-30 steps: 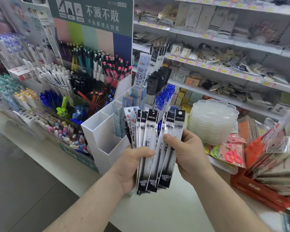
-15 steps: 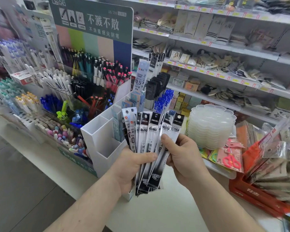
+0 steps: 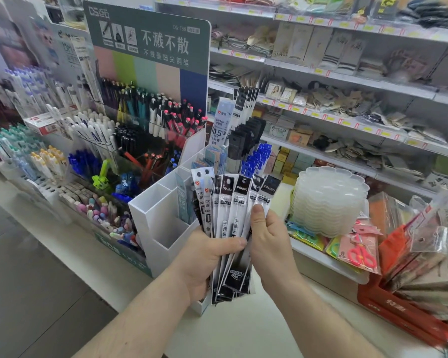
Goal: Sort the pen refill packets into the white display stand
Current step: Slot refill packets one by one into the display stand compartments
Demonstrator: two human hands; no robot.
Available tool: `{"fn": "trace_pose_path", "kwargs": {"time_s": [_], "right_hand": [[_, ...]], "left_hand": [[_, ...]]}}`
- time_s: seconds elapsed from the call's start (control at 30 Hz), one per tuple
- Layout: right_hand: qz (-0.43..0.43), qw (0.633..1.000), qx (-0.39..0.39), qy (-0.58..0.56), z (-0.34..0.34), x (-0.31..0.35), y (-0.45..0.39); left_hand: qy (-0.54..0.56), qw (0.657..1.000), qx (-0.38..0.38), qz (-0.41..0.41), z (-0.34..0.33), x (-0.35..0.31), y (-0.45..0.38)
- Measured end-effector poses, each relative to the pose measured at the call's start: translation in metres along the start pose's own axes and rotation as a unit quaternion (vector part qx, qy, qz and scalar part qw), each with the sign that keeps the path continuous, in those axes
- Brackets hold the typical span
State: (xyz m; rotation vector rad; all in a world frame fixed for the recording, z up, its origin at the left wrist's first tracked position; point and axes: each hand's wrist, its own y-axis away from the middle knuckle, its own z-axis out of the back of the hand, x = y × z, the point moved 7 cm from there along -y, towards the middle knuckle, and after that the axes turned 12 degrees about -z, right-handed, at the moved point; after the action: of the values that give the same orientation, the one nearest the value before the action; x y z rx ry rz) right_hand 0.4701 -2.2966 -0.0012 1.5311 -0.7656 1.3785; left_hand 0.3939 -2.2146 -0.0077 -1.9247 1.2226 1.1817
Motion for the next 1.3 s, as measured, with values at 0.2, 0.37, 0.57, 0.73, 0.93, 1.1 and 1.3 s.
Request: {"fn": "trace_pose_path", "kwargs": {"time_s": [0.2,0.37,0.57,0.73,0.93,1.1,1.3], "right_hand": [[-0.022,0.998,0.052,0.005,0.0,0.004,0.0],[-0.084,0.98,0.176,-0.036,0.013,0.019,0.001],[-0.105,0.969,0.216,-0.049,0.014,0.034,0.003],[-0.091,0.969,0.221,-0.066,0.014,0.062,-0.003],[-0.056,0.975,0.133,-0.167,0.031,0.095,-0.023],[-0.016,0.985,-0.007,-0.172,0.041,0.104,-0.057],[0.085,0.989,-0.112,-0.036,0.042,0.154,-0.08]], "left_hand": [[0.0,1.0,-0.001,-0.005,0.001,-0.006,0.0],[-0.001,0.999,0.048,-0.019,-0.003,-0.013,0.001],[-0.002,0.999,0.041,-0.023,-0.003,-0.026,0.001],[-0.004,0.999,0.018,-0.038,-0.001,-0.059,-0.006],[-0.069,0.983,-0.071,-0.154,0.016,-0.113,-0.008],[-0.072,0.976,-0.11,-0.176,0.035,-0.133,-0.011],[-0.067,0.977,-0.12,-0.165,0.042,-0.136,-0.028]]}}
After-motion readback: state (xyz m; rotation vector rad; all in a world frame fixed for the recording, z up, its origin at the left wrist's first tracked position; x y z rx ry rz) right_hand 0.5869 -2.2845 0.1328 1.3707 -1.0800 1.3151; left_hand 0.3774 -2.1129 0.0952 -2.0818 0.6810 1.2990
